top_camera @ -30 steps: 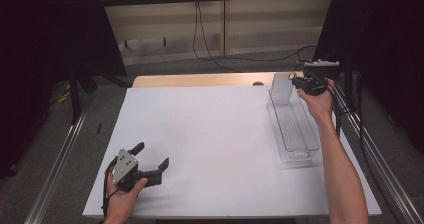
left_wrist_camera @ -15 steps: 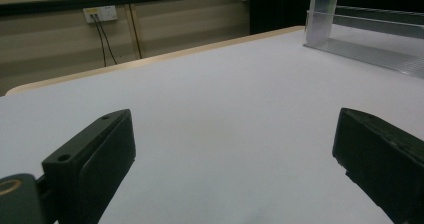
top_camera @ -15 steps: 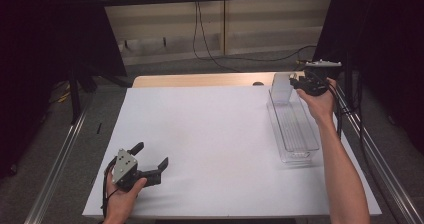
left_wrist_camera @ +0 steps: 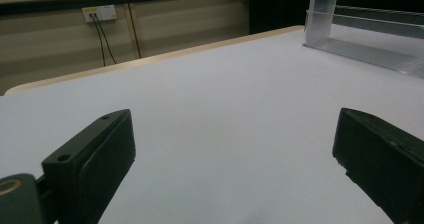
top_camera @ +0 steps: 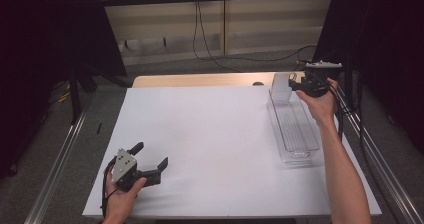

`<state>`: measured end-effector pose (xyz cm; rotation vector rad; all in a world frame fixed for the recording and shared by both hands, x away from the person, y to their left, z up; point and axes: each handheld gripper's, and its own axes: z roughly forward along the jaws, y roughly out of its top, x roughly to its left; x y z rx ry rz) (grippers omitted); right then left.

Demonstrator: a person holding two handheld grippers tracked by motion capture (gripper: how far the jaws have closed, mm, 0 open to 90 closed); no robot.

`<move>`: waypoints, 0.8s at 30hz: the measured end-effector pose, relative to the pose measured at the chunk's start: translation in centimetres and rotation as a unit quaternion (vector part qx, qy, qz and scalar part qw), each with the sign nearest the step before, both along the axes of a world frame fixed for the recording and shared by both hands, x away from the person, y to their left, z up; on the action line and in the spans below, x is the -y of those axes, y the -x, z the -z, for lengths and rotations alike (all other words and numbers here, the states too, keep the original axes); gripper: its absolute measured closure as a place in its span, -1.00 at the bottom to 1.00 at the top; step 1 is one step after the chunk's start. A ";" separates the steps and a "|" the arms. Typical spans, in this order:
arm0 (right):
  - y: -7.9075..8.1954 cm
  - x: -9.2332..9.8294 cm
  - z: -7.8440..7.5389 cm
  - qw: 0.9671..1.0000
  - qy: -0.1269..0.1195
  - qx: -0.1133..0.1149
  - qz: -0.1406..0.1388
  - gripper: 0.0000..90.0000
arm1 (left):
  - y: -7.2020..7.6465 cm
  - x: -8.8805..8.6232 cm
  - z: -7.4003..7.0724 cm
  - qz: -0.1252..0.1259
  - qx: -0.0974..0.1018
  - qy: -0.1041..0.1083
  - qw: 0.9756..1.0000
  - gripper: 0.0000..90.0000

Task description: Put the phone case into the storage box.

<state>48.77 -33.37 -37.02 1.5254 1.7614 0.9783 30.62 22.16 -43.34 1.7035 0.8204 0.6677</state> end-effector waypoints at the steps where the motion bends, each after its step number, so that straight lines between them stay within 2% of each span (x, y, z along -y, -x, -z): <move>1: 0.0 0.0 0.0 1.000 -0.001 0.000 -0.002 -0.01 | 0.0 0.0 0.0 0.000 0.001 0.000 1.000 -0.92; 6: 0.4 0.2 0.3 1.000 -0.008 0.001 -0.005 -0.39 | -0.2 0.2 0.0 0.004 0.000 -0.003 1.000 -0.92; 7: 0.5 0.2 0.3 1.000 -0.013 0.000 -0.002 -0.52 | -0.2 0.2 0.1 0.003 -0.002 0.001 1.000 -0.92; 11: 0.7 0.4 0.5 1.000 -0.023 -0.005 0.011 -0.75 | -0.3 0.3 0.0 0.000 -0.002 0.000 1.000 -0.92; 17: 0.9 0.8 0.2 0.999 -0.029 0.002 0.018 -0.93 | -0.6 0.4 0.1 -0.002 -0.007 0.002 1.000 -0.92; 20: 1.0 0.8 0.2 0.999 -0.029 0.001 0.016 -0.90 | -0.6 0.4 0.1 -0.002 -0.006 0.000 1.000 -0.92; 24: 1.5 0.6 0.5 0.999 -0.039 0.020 0.006 -0.91 | -0.5 0.2 0.1 -0.002 -0.005 -0.005 1.000 -0.92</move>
